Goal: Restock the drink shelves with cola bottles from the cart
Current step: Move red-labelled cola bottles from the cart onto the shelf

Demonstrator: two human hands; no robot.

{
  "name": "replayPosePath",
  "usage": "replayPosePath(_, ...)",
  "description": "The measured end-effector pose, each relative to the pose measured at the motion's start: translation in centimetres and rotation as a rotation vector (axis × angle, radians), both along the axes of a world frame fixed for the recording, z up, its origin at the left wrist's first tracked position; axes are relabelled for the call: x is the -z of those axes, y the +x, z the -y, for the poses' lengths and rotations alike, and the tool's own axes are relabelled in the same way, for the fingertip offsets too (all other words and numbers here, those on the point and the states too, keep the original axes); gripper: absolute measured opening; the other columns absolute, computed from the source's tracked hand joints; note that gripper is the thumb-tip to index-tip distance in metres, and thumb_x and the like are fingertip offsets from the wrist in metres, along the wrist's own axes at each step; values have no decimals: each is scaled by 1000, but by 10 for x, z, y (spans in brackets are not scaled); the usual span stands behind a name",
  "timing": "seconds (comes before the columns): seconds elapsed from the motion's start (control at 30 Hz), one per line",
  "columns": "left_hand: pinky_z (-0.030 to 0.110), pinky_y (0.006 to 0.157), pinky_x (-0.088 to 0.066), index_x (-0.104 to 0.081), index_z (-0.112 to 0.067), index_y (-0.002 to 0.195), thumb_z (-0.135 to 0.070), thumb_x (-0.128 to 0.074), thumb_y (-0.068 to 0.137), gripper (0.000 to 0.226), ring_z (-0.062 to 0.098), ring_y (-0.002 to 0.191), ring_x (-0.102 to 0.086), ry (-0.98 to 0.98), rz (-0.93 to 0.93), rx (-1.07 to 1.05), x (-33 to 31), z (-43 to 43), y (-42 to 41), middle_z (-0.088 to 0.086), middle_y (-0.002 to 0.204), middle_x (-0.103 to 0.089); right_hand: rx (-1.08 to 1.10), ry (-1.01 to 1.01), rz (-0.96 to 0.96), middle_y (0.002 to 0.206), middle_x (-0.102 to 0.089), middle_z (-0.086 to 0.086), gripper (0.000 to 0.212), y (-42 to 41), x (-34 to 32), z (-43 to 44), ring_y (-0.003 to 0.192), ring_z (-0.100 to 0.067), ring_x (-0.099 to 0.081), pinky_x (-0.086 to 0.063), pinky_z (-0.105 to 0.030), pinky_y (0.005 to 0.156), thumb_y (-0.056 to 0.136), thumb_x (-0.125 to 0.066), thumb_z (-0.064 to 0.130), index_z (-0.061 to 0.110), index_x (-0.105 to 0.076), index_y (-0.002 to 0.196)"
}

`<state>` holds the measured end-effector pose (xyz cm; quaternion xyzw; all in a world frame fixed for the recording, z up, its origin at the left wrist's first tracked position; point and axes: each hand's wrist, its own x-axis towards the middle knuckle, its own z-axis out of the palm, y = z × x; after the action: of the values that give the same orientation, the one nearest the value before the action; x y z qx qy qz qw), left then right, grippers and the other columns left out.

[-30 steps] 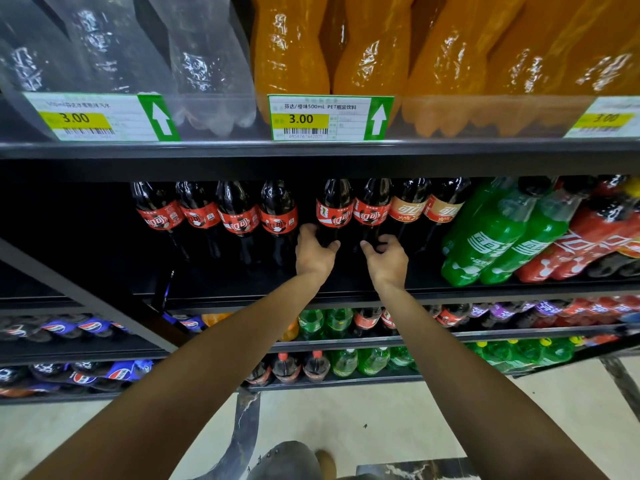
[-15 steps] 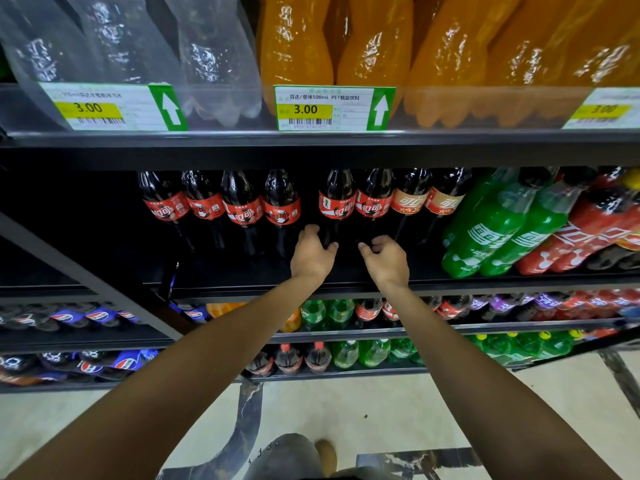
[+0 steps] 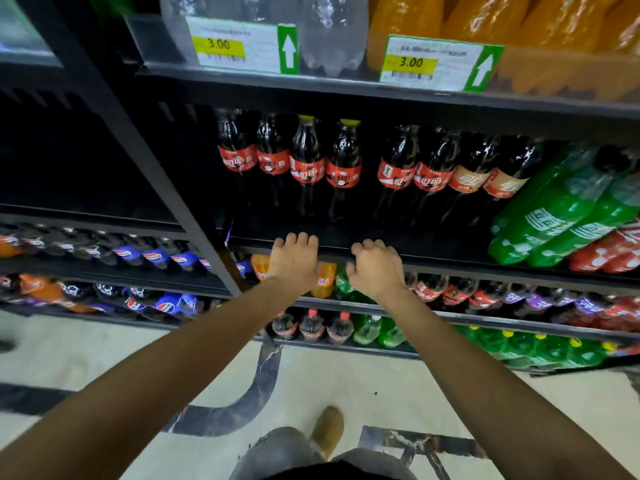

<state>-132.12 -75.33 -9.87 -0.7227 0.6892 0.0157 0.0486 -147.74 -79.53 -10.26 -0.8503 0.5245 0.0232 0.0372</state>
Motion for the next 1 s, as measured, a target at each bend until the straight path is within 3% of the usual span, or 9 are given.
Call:
replayPosePath(0.2, 42, 94, -40, -45, -10, 127, -38, -46, 95, 43, 30, 120, -49, 94, -61, -243, 12, -95, 83, 10, 127, -53, -190, 80, -52, 121, -59, -9, 35, 78, 10, -62, 117, -29, -51, -42, -38, 92, 93, -49, 34, 13, -58, 119)
replayPosePath(0.43, 40, 94, -40, -47, -11, 125, -32, -49, 92, 39, 31, 120, -49, 119, -181, -525, 16, -261, 186, 11, 128, -54, -439, 141, -53, 120, -59, -10, 33, 198, 17, -185, 116, -29, -53, -43, -35, 87, 95, -47, 35, 12, -57, 117)
replayPosePath(0.7, 43, 97, -38, -45, -11, 130, -38, -47, 94, 45, 31, 120, -47, 117, -165, -814, -6, -443, 296, 11, 130, -52, -758, 147, -39, 122, -59, -9, 34, 357, 3, -329, 117, -29, -52, -43, -38, 90, 93, -47, 30, 12, -57, 120)
replayPosePath(0.87, 41, 96, -37, -47, -11, 125, -35, -47, 94, 40, 30, 119, -48, 53, -152, -1000, -24, -519, 353, 10, 126, -52, -957, 99, 24, 112, -62, -12, 29, 449, -12, -393, 109, -32, -56, -44, -39, 81, 90, -47, 27, 9, -59, 110)
replayPosePath(1.0, 40, 97, -38, -45, -11, 131, -34, -47, 95, 43, 30, 121, -47, 32, -148, -1100, -27, -555, 399, 9, 130, -51, -1079, 90, 51, 114, -62, -10, 31, 517, -17, -428, 110, -30, -57, -46, -38, 81, 91, -48, 26, 12, -61, 116)
